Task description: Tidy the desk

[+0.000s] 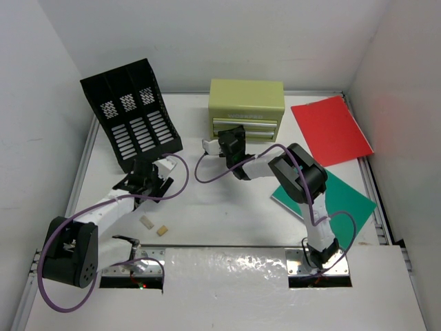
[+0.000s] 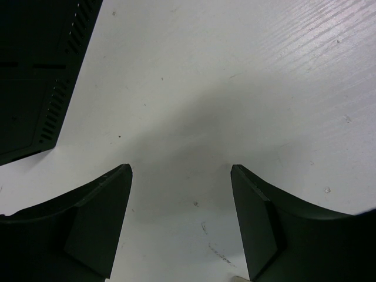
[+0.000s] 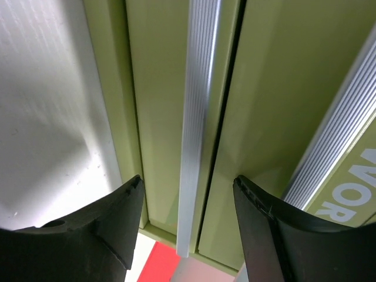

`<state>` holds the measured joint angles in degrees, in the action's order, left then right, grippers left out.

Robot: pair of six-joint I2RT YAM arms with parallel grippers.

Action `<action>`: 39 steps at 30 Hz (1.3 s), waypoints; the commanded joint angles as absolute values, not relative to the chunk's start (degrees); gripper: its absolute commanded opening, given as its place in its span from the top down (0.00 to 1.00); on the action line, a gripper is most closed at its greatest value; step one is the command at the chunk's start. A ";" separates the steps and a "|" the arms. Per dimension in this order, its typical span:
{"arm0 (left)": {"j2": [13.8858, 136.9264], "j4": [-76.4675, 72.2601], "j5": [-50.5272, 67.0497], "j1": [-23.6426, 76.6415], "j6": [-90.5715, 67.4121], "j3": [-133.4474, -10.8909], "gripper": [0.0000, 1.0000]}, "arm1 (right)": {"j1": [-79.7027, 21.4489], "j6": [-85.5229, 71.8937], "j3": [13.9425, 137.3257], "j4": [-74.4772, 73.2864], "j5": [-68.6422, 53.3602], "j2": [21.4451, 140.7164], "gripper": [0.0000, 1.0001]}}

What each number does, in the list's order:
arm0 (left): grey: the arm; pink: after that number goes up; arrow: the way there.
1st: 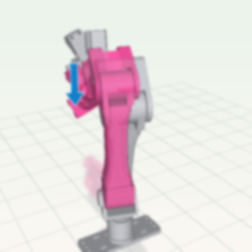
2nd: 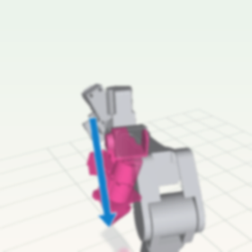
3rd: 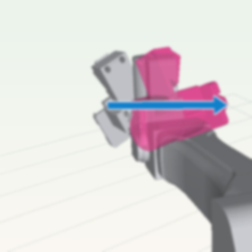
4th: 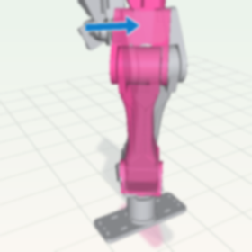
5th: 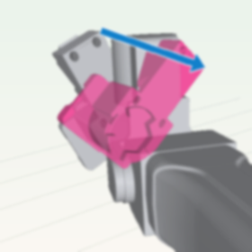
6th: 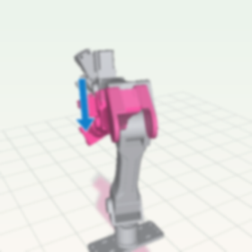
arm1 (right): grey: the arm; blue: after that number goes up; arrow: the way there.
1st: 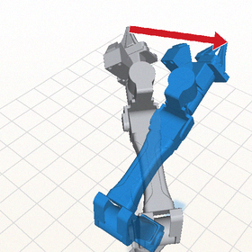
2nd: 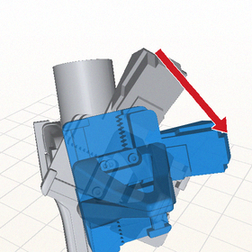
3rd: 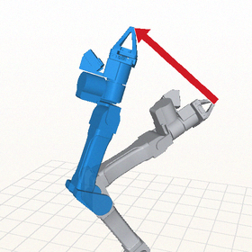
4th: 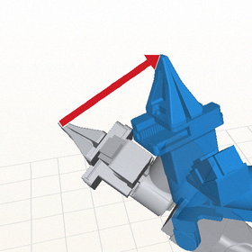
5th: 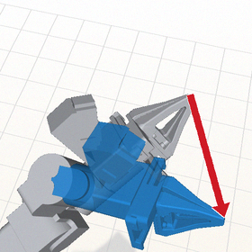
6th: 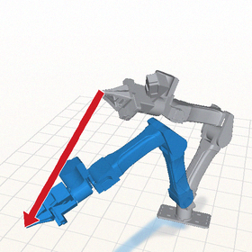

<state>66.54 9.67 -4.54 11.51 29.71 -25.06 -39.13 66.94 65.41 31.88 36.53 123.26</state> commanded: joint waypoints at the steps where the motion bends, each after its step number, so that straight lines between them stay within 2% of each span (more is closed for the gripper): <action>1: 66.45 8.35 -4.39 10.90 29.79 -26.98 0.33 | -38.94 67.76 65.31 35.24 38.32 120.95 0.39; 4: 66.53 8.44 -4.39 10.90 29.88 -27.07 0.33 | -39.02 66.54 63.90 34.98 37.27 118.49 0.35; 5: 66.53 8.44 -4.39 10.90 29.88 -26.98 0.33 | -39.11 66.10 63.64 34.89 36.92 117.87 0.28; 6: 66.62 8.44 -4.39 10.90 29.88 -27.07 0.34 | -39.02 65.40 63.28 35.15 36.65 117.25 0.25; 10: 66.88 8.44 -4.48 10.90 29.79 -27.16 0.33 | -39.02 66.44 63.02 37.61 35.68 117.33 0.23; 24: 68.55 8.53 -4.66 10.90 29.71 -27.77 0.34 | -36.21 66.27 67.49 37.35 35.33 122.51 0.25; 28: 68.55 8.61 -4.66 10.90 29.71 -27.77 0.34 | -35.95 67.93 68.29 39.72 35.68 124.89 0.29; 30: 68.55 8.61 -4.66 10.90 29.71 -27.77 0.34 | -35.95 69.25 67.41 43.67 35.60 125.85 0.34; 32: 68.55 8.53 -4.66 10.90 29.71 -27.77 0.34 | -35.95 70.74 66.45 48.32 35.60 126.56 0.43; 37: 68.55 8.53 -4.66 10.90 29.71 -27.77 0.33 | -35.77 75.23 65.65 57.29 35.86 129.89 0.58; 39: 68.55 8.61 -4.66 10.90 29.71 -27.77 0.34 | -35.51 75.06 66.27 57.39 35.86 130.43 0.68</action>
